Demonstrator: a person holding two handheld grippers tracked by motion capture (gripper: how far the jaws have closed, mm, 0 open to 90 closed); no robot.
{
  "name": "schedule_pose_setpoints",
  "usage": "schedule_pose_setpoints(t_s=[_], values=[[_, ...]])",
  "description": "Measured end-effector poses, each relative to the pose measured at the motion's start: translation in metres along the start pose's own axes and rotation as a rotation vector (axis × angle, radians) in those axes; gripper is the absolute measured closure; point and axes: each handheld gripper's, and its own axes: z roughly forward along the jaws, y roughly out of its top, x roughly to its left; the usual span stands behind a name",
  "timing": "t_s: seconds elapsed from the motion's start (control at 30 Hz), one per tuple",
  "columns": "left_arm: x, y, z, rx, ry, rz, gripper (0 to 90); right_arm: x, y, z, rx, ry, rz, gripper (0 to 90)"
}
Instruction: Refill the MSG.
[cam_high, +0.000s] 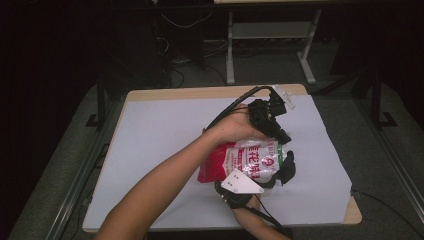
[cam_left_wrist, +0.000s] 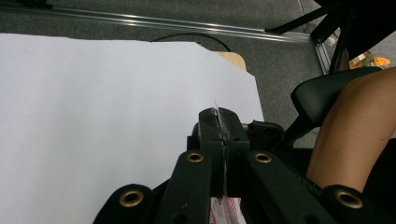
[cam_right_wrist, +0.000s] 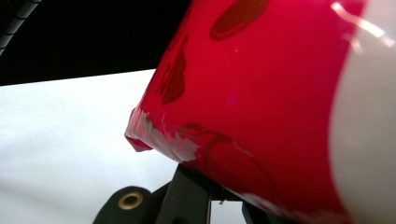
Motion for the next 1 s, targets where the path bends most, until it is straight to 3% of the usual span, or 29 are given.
schedule_pose_setpoints(t_s=[1.0], values=[[0.005, 0.004, 0.012, 0.041, -0.006, -0.008, 89.9, -0.002, 0.001, -0.002, -0.012, 0.005, 0.016, 90.0]])
